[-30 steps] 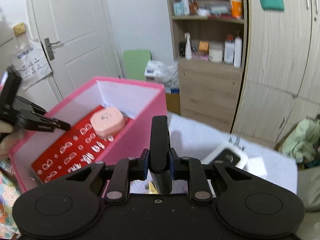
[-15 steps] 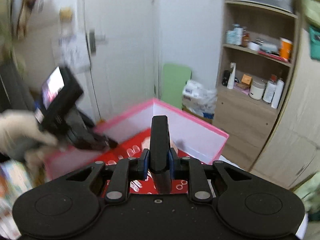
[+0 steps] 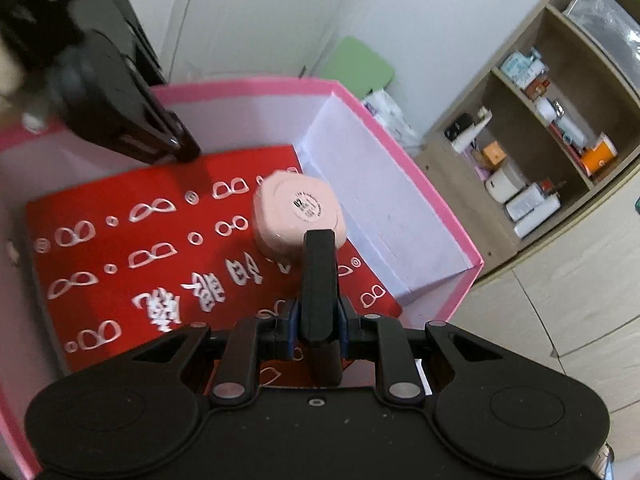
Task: Organize rigid objects
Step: 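Lower the black device into the box beside the pink case, release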
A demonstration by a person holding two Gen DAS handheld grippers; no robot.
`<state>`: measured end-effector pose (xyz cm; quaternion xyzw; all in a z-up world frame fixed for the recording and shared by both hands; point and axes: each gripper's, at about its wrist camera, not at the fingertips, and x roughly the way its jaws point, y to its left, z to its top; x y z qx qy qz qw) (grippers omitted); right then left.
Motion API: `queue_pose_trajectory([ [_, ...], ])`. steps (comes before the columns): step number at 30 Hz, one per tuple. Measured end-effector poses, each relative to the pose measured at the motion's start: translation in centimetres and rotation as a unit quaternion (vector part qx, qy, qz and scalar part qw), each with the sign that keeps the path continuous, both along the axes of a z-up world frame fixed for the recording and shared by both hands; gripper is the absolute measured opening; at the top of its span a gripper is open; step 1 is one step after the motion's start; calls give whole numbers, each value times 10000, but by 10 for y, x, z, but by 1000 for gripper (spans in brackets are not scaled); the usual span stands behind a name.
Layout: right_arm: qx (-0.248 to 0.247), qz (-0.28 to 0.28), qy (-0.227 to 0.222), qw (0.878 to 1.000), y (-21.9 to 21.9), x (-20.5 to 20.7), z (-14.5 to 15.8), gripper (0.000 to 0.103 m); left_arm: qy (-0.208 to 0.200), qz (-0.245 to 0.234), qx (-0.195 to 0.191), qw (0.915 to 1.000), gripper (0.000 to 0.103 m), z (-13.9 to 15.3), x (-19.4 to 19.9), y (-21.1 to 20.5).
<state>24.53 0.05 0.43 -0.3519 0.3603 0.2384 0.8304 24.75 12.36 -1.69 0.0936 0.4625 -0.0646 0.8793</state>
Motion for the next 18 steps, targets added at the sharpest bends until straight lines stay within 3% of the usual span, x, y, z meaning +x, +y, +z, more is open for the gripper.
queue_pose_trajectory([
  [13,-515,-390,-192,9977,18,44,-16,23,3,18,-39,10000,5,1,0,2],
  [16,-405,-413,-64,9983,19,47,-16,23,1,24,-53,10000,5,1,-1,2],
  [18,-40,-414,256,9988,13,49,-12,28,0,29,-62,10000,5,1,-1,2],
])
